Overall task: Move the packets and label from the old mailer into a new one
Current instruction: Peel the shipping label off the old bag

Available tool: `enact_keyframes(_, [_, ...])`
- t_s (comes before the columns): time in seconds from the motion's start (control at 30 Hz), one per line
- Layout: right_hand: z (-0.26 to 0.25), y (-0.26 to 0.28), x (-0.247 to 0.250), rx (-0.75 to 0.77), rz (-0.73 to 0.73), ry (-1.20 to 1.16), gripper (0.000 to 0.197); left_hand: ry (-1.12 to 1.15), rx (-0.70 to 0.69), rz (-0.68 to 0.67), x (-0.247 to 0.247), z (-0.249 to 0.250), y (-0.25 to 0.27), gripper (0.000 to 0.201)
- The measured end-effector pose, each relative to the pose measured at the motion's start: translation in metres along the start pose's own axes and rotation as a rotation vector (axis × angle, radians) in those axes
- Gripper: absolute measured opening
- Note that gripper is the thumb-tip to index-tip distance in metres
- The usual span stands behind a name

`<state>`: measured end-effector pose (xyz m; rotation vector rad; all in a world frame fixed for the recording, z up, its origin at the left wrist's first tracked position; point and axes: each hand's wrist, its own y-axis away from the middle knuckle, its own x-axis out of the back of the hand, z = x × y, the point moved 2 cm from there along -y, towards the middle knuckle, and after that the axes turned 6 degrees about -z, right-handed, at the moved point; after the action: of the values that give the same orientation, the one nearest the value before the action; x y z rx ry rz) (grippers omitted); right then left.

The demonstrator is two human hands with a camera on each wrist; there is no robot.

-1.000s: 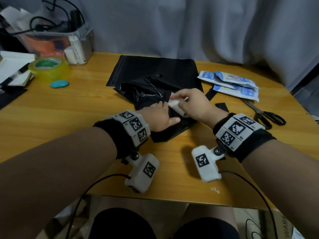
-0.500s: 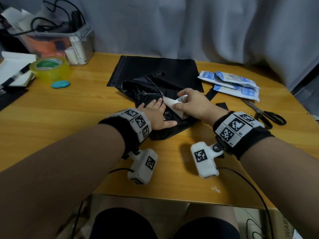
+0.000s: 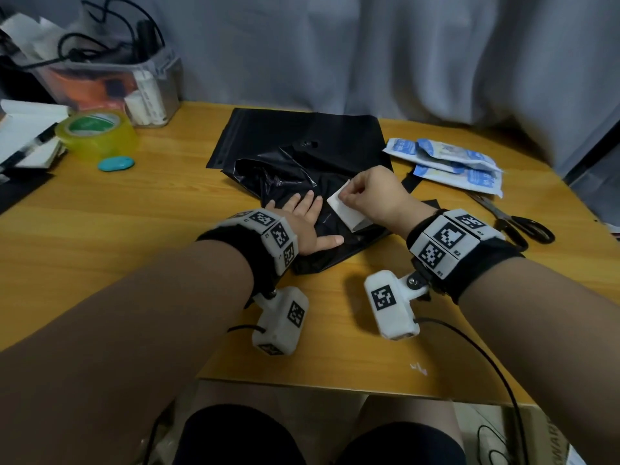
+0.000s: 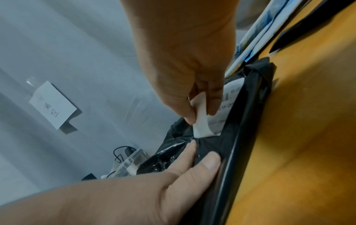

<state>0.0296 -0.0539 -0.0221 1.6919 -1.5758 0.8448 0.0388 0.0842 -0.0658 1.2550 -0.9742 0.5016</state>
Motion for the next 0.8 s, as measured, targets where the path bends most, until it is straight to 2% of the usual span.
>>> enact_keyframes(0.17, [0.007,0.001,0.003,-0.052,0.017,-0.171,0.017,-0.020,0.032,0.003,0.002,0.004,-0.001,0.093])
enact_keyframes(0.37, [0.012,0.006,0.005,-0.055,0.081,-0.257,0.019,-0.008,0.048,-0.009,0.002,0.003,-0.002,0.093])
enact_keyframes(0.8, [0.019,0.015,0.018,-0.055,0.164,-0.280,0.018,0.003,0.064,0.004,0.000,0.003,-0.004,0.094])
